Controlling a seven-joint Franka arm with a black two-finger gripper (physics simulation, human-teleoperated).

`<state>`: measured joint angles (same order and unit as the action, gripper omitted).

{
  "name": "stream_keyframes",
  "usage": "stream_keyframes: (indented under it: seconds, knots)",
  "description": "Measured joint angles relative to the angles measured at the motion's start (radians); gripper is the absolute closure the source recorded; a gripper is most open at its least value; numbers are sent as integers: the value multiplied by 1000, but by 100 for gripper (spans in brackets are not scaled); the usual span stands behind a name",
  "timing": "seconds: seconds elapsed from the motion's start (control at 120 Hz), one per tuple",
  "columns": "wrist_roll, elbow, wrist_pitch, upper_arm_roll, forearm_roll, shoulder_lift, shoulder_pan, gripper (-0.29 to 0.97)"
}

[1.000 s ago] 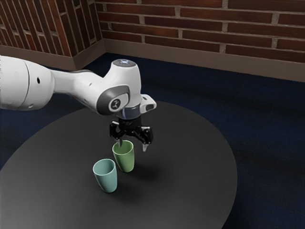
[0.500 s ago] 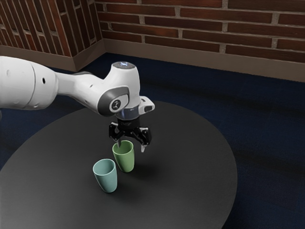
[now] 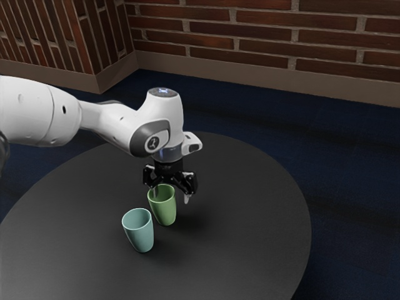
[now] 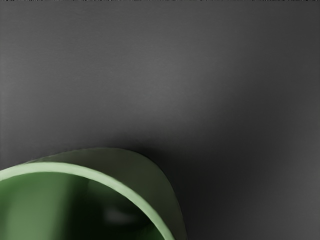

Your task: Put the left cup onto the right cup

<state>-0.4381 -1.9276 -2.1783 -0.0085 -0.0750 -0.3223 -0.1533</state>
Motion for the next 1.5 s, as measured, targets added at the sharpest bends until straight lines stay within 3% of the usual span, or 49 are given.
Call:
stream_keyframes:
  seconds: [0.175,0.467,0.642,1.025,1.5]
  knots:
    - [3,0,-9,1,1,0,0,4]
    - [5,-1,-12,2,-1,1,0,54]
    - [6,-1,-10,2,-9,3,0,70]
    - [5,-1,3,4,-15,18,0,78]
    - [-7,-11,47,4,-36,126,-7,78]
